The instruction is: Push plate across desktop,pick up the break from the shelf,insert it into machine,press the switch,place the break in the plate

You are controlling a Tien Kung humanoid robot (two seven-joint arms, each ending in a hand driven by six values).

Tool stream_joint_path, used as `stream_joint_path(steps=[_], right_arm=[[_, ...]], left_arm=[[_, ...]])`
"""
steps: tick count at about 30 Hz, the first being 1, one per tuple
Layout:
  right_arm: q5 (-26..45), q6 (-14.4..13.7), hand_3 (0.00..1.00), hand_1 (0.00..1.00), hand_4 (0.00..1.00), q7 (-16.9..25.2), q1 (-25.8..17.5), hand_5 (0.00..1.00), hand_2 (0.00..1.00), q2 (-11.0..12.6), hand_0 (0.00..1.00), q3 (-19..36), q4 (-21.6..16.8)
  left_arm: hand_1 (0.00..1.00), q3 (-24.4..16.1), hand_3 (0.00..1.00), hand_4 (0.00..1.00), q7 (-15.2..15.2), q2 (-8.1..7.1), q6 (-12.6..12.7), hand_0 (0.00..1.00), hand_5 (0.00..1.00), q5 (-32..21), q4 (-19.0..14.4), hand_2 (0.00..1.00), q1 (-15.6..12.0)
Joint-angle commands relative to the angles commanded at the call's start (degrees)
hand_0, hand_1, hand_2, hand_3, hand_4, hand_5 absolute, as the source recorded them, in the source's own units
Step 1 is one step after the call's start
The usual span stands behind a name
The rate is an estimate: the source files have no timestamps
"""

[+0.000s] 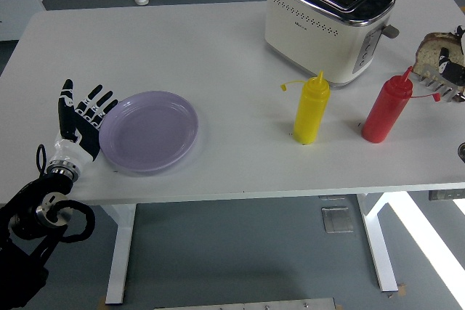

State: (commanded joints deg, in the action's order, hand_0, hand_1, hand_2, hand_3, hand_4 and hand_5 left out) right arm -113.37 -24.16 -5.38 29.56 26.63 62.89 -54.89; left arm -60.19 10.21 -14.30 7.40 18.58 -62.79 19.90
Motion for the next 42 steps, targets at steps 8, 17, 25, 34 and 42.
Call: stream_joint_path(steps=[8,17,25,34,42], right_arm=[[-1.1,-0.9,0.539,0.588,0.281,0.5,0.0,0.002,0.515,0.1,0.629,1.5,-1.9],[-1.7,-2.5,0.526,0.576,0.106,0.1,0.1,0.002,0.515,0.3,0.62,2.2,-5.0],[-1.9,-3.0,0.498,0.576,0.07,-1.0,-0.2,0.002,0.507,0.6,0.612,3.0,-9.6],[1.6,-2.5,0.484,0.549,0.045,-3.9,-0.1,0.002,0.502,1.9,0.549,2.9,-18.4],[7.8,-1.0,0.485,0.544,0.055,-9.6,3.2,0.002,0.505,3.2,0.546,0.8,-28.0]], left_arm=[[0.808,2.0,0.811,0.798,-0.1,0.2,0.0,0.872,0.998,-0.9,0.3,0.768,1.1],[0.807,3.6,0.811,0.792,-0.1,0.25,-0.5,0.874,0.998,-2.5,1.2,0.767,2.4],[0.808,5.1,0.811,0.792,-0.3,0.58,-0.6,0.873,0.998,-2.8,1.4,0.767,3.6],[0.807,6.4,0.812,0.787,-0.3,0.94,-0.6,0.872,0.998,-3.0,1.5,0.767,4.7],[0.807,7.2,0.813,0.782,-0.3,1.15,-0.4,0.872,0.998,-3.1,1.7,0.767,5.4]])
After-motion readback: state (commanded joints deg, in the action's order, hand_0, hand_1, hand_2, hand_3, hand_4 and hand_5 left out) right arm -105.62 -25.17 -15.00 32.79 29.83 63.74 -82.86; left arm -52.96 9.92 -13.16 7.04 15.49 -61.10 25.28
